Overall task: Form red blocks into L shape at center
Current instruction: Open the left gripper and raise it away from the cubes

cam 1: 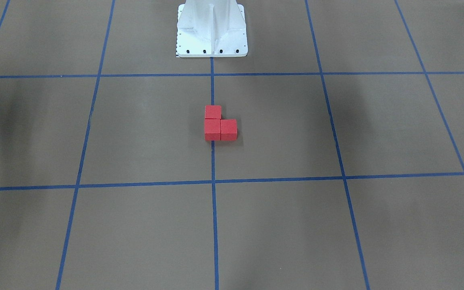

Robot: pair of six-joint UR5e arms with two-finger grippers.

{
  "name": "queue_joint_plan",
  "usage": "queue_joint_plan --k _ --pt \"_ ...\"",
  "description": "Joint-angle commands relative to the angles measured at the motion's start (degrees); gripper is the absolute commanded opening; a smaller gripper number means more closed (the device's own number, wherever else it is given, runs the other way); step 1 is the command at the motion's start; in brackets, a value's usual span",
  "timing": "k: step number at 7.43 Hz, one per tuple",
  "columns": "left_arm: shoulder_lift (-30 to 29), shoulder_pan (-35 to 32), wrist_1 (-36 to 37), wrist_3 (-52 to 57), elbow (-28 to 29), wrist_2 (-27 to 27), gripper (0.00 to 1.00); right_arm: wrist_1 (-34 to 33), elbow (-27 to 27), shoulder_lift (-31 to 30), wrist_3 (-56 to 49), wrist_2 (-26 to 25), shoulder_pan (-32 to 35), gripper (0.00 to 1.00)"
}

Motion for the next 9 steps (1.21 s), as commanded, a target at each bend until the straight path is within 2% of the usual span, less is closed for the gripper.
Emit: queue_joint_plan --k 1,2,5,6,8,9 --pt "-0.48 -5.37 -0.65 2.21 1.58 -6.24 1.00 -0.47 -2.30 -0.95 -3.34 0.84 0.96 1.00" --pt "2.40 -5.73 -0.66 4.30 -2.26 -5.76 1.00 -0.13 -5.37 -0.25 -3.69 1.19 2.79 1.00" --pt "6.71 -5.30 1.18 6.78 -7.90 -4.87 1.00 0.14 -6.55 -0.76 -3.34 0.93 2.90 1.00" --pt "7.17 -5.38 1.62 6.78 -8.18 -4.87 1.00 0.23 -7.33 -0.94 -3.25 0.75 2.81 1.00" --pt "5.34 -5.30 8.71 5.91 -8.97 -5.05 1.00 0.32 -7.34 -0.25 -2.81 0.75 2.81 1.00" --pt "5.59 -5.30 8.92 4.16 -9.15 -5.22 1.00 0.32 -7.07 0.19 -2.81 0.58 2.90 1.00"
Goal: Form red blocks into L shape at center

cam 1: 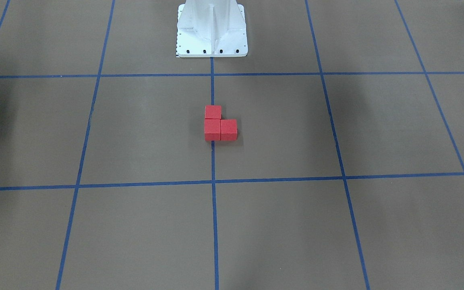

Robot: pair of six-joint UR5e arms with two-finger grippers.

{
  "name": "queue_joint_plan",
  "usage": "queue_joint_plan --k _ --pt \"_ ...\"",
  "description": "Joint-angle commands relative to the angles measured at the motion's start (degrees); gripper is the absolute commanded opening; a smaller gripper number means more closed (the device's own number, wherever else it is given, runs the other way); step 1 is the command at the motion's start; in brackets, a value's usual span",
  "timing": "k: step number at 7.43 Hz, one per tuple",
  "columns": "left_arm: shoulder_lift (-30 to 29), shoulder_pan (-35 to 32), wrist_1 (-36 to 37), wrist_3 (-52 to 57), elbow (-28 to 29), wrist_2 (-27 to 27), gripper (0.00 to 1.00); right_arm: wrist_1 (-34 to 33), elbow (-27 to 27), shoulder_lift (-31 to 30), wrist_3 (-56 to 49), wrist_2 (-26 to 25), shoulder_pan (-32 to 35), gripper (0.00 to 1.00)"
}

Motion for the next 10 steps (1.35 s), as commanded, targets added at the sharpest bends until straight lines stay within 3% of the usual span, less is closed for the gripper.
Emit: queue_joint_plan --k 1,3,5,10 --pt "-0.05 0.03 2.01 -3.61 -0.28 -0.22 1.00 -0.48 0.21 1.43 0.42 -0.33 0.04 1.00" --pt "0.73 0.12 1.31 -10.21 -0.19 -0.31 1.00 -1.01 -0.23 2.06 1.82 -0.69 -0.05 1.00" --pt "2.23 0.12 -1.93 -9.08 -0.36 -0.31 1.00 -1.28 -0.05 2.50 4.63 -0.69 -0.05 1.00" --pt "1.62 0.47 -1.86 -9.88 -0.98 -0.83 1.00 -0.66 0.39 1.53 4.55 -2.95 -0.04 1.00"
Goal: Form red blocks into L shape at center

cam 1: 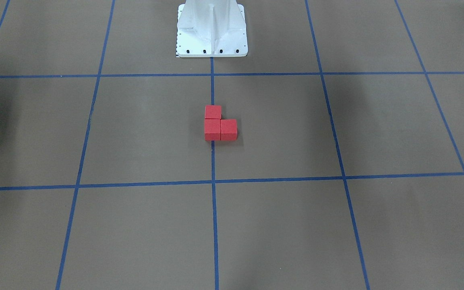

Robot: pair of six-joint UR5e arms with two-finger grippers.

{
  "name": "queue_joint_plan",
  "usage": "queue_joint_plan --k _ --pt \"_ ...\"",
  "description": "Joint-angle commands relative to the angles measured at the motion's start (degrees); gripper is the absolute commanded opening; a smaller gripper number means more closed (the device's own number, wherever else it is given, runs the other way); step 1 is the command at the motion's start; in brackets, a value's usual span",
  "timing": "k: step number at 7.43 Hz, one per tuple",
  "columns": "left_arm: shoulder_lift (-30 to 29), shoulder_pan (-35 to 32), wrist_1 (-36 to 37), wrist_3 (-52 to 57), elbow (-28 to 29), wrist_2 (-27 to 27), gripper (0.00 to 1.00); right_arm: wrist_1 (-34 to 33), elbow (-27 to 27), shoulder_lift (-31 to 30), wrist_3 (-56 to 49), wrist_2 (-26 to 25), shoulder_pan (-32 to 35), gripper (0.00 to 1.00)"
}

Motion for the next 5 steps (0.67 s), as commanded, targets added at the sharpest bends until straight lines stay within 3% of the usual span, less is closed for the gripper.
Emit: queue_joint_plan --k 1,5 --pt "0.03 0.25 0.11 0.22 -0.52 -0.21 1.00 0.10 0.00 0.01 0.01 -1.47 -0.07 1.00" --pt "0.30 0.34 0.02 0.40 -0.61 -0.21 1.00 0.19 0.09 -0.08 0.09 -1.03 -0.07 1.00"
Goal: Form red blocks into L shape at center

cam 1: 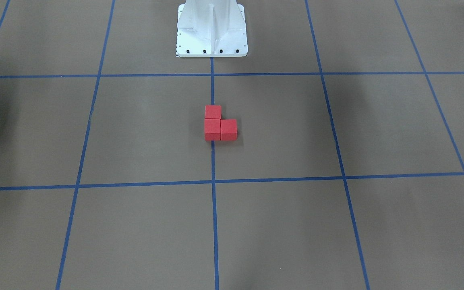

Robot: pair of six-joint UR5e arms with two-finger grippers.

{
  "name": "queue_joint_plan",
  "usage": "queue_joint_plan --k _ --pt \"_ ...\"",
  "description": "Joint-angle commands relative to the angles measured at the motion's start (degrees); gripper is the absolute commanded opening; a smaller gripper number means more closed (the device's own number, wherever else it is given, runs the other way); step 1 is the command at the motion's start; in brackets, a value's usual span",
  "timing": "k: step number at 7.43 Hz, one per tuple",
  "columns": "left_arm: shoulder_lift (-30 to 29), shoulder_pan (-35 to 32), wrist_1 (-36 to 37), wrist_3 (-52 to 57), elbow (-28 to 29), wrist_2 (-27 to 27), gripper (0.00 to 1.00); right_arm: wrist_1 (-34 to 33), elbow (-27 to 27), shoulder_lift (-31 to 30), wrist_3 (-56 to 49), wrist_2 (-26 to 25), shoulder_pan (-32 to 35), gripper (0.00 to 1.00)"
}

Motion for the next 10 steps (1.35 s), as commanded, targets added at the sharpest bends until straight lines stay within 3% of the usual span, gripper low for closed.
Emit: queue_joint_plan --k 1,7,10 --pt "0.03 0.01 0.08 0.05 -0.02 0.00 1.00 -0.02 0.04 0.08 0.07 0.05 0.00 1.00" --pt "0.30 0.01 0.34 -0.04 0.25 0.79 1.00 0.07 -0.04 0.52 0.07 -0.04 -0.18 1.00" --pt "1.35 0.01 -0.01 0.40 -0.10 5.10 1.00 0.07 -0.48 0.52 -0.02 -0.13 -0.18 1.00"
